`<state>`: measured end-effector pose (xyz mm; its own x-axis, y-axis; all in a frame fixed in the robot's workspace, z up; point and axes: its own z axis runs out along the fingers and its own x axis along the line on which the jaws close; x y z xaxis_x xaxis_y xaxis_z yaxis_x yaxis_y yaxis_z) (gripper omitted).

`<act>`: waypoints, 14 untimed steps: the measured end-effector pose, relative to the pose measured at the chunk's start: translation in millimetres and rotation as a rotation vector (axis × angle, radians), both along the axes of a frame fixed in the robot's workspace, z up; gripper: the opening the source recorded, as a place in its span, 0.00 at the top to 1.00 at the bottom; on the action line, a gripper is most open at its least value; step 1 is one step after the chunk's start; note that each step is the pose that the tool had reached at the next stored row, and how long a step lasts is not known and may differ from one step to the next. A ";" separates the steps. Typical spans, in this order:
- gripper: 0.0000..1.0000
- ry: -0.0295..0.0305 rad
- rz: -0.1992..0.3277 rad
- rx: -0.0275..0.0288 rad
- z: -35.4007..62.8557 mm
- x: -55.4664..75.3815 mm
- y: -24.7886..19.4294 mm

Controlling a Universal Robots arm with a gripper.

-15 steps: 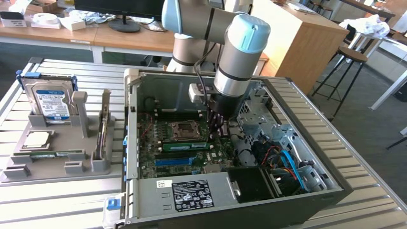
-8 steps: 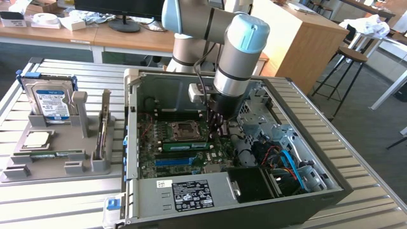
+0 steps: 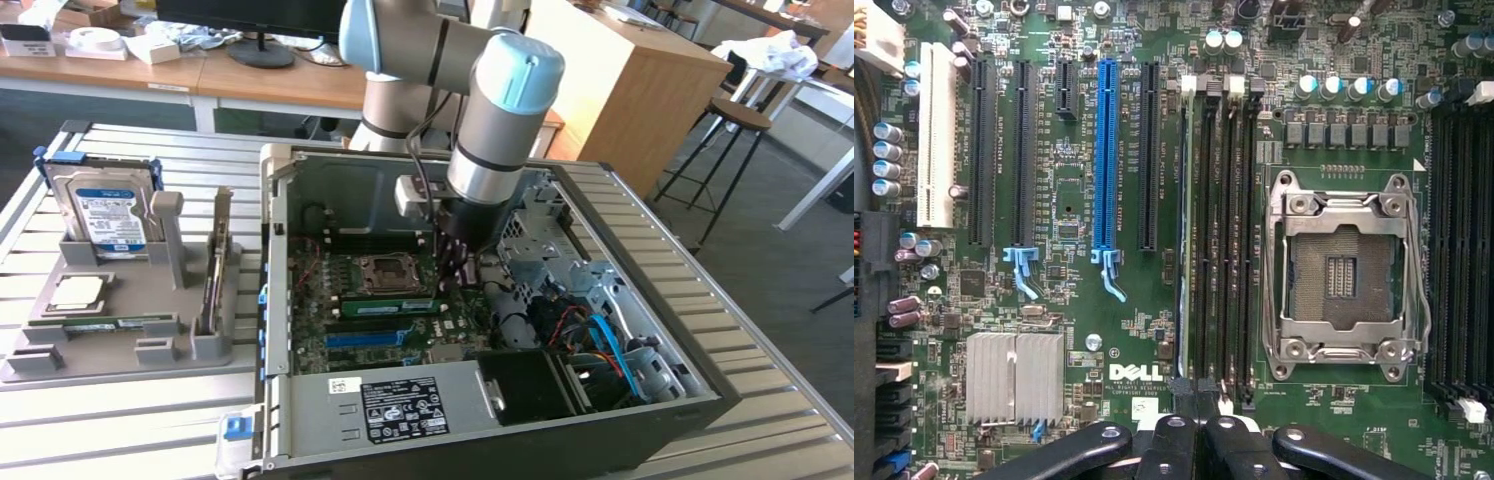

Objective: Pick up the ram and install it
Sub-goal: 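Press down the ram until it locks into place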

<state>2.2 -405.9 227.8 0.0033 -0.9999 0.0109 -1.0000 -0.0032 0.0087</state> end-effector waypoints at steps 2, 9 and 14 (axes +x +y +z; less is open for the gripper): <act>0.90 0.0000 0.000 -0.0002 -0.1 0.0 0.0; 0.90 0.0000 0.000 0.0001 -1.8 0.0 0.0; 0.90 0.0000 0.000 0.0002 -1.8 0.0 0.0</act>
